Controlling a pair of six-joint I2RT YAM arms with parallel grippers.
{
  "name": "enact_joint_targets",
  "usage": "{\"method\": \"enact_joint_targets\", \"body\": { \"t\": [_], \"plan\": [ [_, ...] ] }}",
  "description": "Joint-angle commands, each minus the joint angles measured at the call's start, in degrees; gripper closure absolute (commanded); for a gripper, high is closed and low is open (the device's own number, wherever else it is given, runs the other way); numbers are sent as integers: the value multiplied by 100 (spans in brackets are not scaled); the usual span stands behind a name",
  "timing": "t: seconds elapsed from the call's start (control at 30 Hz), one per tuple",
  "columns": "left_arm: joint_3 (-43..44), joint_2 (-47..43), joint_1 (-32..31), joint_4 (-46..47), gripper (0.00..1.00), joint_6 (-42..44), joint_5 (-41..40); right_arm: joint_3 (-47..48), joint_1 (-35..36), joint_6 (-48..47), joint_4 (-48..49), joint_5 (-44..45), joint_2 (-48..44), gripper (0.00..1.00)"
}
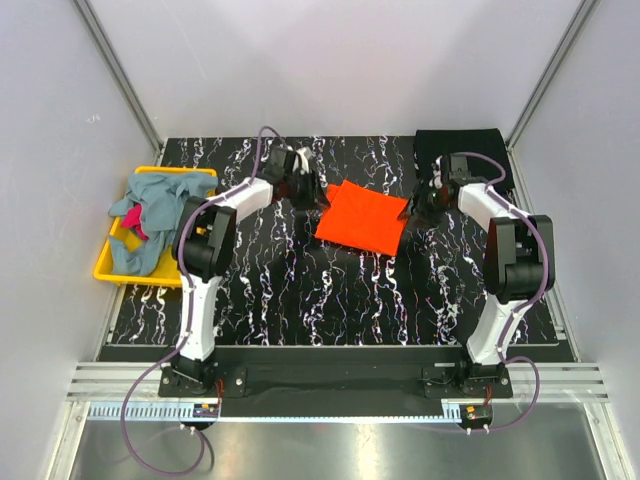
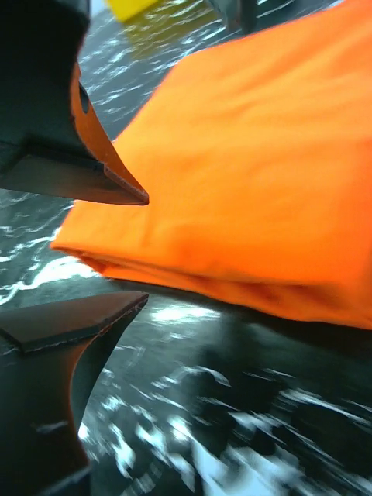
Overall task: Fold and stack the t-shirts
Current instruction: Fold the tshirt
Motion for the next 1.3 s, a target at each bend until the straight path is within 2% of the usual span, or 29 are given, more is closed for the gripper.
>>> {"method": "enact_joint_targets", "body": {
  "t": [0.0, 0.1, 0.3, 0.37, 0.4, 0.5, 0.53, 0.67, 0.8, 0.83, 0.87, 0.9, 0.93, 0.97, 1.0, 1.07, 1.27],
  "plan": [
    [-652, -553, -214, -27, 56, 263, -388, -574, 47, -66, 306, -840, -568, 45],
    [-1144, -904, -346, 26, 55, 263, -695, -1058, 47, -92, 499, -1050, -754, 44],
    [-1751, -1098, -460, 342, 58, 166, -583, -1770, 169, -48, 1219, -1727, -860, 45],
    [-1945, -1186, -495, 404, 67, 122, -600, -1981, 214, -13, 1308, -1772, -912, 45],
    [-2006, -1282, -504, 404, 81, 113, -600, -2051, 214, -13, 1370, -1737, -974, 46],
    [-2296, -1545, -539, 404, 100, 69, -687, -2367, 232, -4, 1388, -1596, -1149, 62],
    [-2497, -1625, -557, 396, 100, 8, -723, -2438, 232, 83, 1388, -1509, -1202, 75],
    [-3016, -2126, -662, 527, 100, -185, -820, -2939, 293, 303, 1370, -1323, -1658, 87],
    [-3263, -2583, -803, 352, 100, -352, -899, -3282, 302, 453, 1274, -902, -1967, 88],
    [-3246, -2610, -803, 291, 96, -370, -881, -3256, 302, 444, 1213, -919, -1985, 86],
    [-3220, -2680, -803, 99, 79, -379, -960, -3238, 302, 444, 1082, -945, -2011, 68],
    [-3202, -2733, -803, 36, 73, -362, -1004, -3204, 302, 453, 1011, -945, -2055, 60],
    [-3185, -2794, -794, -8, 67, -327, -1065, -3194, 302, 453, 958, -928, -2107, 54],
    [-3150, -2856, -786, -61, 54, -265, -1196, -3194, 293, 444, 862, -893, -2247, 51],
    [-2984, -2917, -725, -105, 52, -82, -1241, -3099, 293, 392, 791, -771, -2309, 46],
    [-2738, -2865, -619, -132, 52, 139, -1128, -2923, 258, 278, 633, -655, -2345, 44],
    [-1419, -1690, -127, -36, 57, 728, -356, -1711, 108, -513, 632, -681, -1399, 48]
  ]
}}
